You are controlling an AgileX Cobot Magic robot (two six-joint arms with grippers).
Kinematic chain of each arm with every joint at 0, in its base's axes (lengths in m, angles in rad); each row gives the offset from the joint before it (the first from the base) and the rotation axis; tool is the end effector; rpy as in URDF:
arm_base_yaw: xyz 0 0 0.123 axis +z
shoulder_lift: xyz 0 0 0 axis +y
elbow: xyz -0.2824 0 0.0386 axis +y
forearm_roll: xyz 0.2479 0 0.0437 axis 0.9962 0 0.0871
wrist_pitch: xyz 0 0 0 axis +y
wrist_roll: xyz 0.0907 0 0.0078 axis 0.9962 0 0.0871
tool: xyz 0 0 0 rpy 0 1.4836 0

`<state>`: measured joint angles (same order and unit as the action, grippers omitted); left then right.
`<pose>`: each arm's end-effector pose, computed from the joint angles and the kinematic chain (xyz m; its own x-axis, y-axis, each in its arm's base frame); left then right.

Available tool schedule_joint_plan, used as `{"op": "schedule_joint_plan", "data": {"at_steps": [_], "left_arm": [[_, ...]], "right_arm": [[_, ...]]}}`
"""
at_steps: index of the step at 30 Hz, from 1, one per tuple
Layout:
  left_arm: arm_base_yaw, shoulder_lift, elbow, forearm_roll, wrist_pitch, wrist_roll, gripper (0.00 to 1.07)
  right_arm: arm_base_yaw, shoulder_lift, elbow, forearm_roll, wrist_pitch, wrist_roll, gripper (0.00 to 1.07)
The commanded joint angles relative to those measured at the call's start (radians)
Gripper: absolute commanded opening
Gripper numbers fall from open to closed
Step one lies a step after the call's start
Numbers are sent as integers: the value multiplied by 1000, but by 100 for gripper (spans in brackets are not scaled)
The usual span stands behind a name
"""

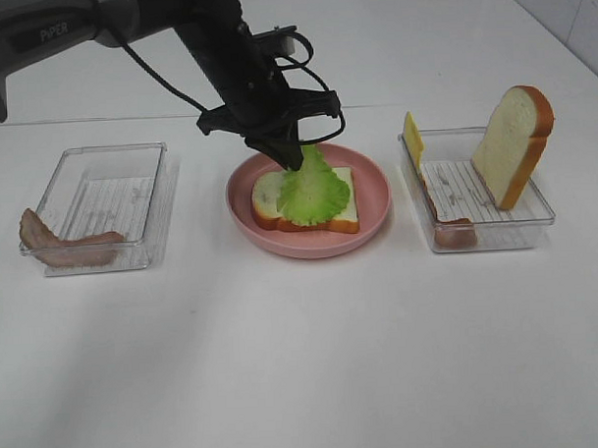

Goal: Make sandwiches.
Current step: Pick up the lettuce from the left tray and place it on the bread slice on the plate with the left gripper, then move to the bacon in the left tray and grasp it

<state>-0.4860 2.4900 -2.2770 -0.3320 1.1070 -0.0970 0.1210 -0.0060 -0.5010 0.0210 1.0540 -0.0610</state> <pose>0.4563 -0.2711 0.1724 -0.9346 0.2260 -0.2746 0.3164 0.8811 -0.3516 -0.0058 0.0010 0.2780 -0.4330 -0.1036 -0.8954 -0.1590 0.9866 -0.0373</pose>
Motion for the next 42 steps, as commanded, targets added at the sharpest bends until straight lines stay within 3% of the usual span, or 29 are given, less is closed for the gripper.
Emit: {"op": "schedule_joint_plan", "data": {"at_steps": [1, 7, 9, 10, 11, 12, 13, 14, 15, 16, 20, 21, 28, 30, 32, 33, 34, 36, 39, 41, 42], "left_arm": [[-1, 0, -5, 8, -19, 4, 0], [-1, 0, -5, 31, -17, 4, 4], [-1, 0, -5, 58, -16, 4, 26], [-1, 0, -5, 58, -16, 4, 26], [-1, -6, -5, 91, -13, 0, 50], [-1, -6, -5, 91, -13, 0, 50], [-1, -18, -5, 127, 1, 1, 80], [-1, -26, -5, 143, 10, 2, 94], [-1, -26, -5, 143, 10, 2, 94], [-1, -45, -11, 173, 37, 5, 102], [-1, -72, -37, 206, 110, 25, 102], [-1, -90, -50, 213, 168, 56, 102], [0, -165, -41, 218, 170, 102, 100], [2, -249, 63, 285, 170, 139, 100], [10, -283, 113, 316, 170, 138, 99], [28, -349, 214, 363, 170, 116, 99], [28, -349, 214, 363, 170, 116, 99], [93, -455, 364, 376, 169, 79, 99], [120, -483, 409, 372, 169, 75, 99], [218, -548, 534, 365, 169, 42, 98], [218, -548, 534, 365, 169, 42, 98]], "right_arm": [[1, -22, 0, -4, -5, 3, 98], [1, -22, 0, -4, -5, 3, 98], [1, -22, 0, -4, -5, 3, 98], [1, -22, 0, -4, -5, 3, 98], [1, -22, 0, -4, -5, 3, 98], [1, -22, 0, -4, -5, 3, 98], [1, -22, 0, -4, -5, 3, 98], [1, -22, 0, -4, -5, 3, 98], [1, -22, 0, -4, -5, 3, 98], [1, -22, 0, -4, -5, 3, 98], [1, -22, 0, -4, -5, 3, 98], [1, -22, 0, -4, -5, 3, 98], [1, -22, 0, -3, -5, 3, 98], [1, -22, 0, -3, -5, 3, 98], [1, -22, 0, -3, -5, 3, 98], [1, -22, 0, -3, -5, 3, 98], [1, -22, 0, -3, -5, 3, 98], [1, -22, 0, -3, -5, 3, 98], [1, -22, 0, -3, -5, 3, 98], [1, -22, 0, -3, -5, 3, 98], [1, -22, 0, -3, -5, 3, 98]]}}
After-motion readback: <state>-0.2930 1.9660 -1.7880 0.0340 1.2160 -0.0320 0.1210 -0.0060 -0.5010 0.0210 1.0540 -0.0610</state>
